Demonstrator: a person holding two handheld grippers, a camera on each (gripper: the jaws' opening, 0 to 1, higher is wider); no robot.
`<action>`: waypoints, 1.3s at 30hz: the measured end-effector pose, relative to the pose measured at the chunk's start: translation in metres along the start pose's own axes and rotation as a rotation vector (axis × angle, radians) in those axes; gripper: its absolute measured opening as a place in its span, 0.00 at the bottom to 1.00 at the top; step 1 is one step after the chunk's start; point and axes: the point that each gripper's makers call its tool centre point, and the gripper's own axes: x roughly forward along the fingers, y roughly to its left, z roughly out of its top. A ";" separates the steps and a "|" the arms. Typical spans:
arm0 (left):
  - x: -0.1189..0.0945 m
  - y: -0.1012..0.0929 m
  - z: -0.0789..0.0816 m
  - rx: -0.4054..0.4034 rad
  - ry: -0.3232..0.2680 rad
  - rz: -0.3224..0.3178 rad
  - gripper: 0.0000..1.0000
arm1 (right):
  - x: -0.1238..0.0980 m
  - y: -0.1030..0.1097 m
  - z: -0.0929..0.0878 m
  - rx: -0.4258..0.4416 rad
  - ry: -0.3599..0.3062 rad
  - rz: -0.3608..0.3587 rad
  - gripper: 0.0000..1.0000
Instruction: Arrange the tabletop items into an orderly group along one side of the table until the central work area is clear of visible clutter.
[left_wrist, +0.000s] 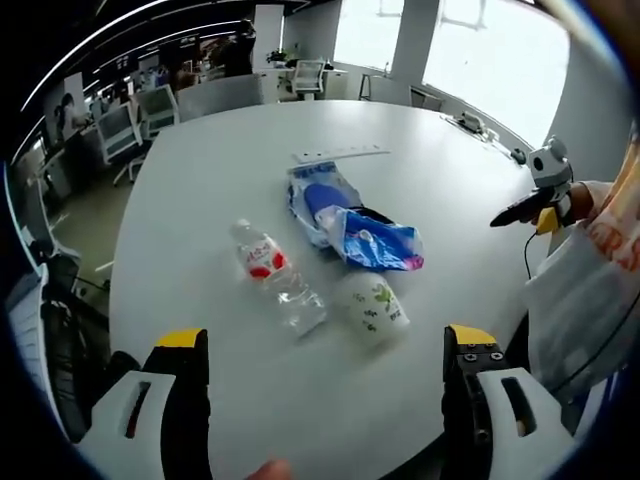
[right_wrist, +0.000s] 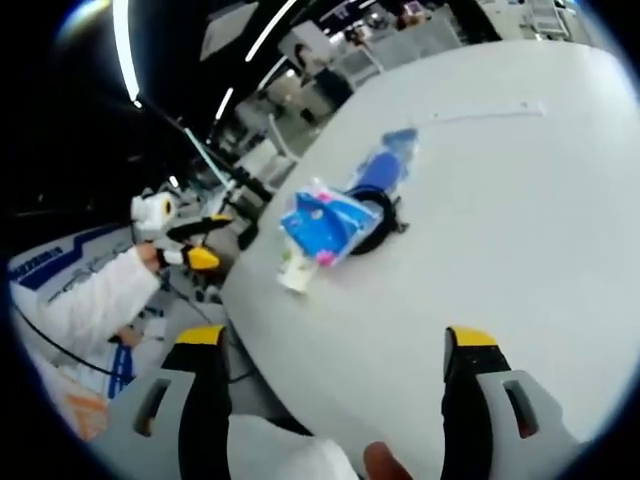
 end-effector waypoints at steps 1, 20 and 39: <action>0.000 0.000 0.000 -0.001 -0.001 0.001 1.00 | 0.000 0.000 0.001 0.001 -0.003 0.000 0.87; -0.007 -0.001 -0.005 -0.047 -0.012 0.016 1.00 | -0.001 0.005 0.000 0.020 -0.014 0.021 0.84; -0.002 0.026 0.006 -0.178 -0.122 0.024 1.00 | -0.001 0.006 0.000 0.023 -0.014 0.034 0.83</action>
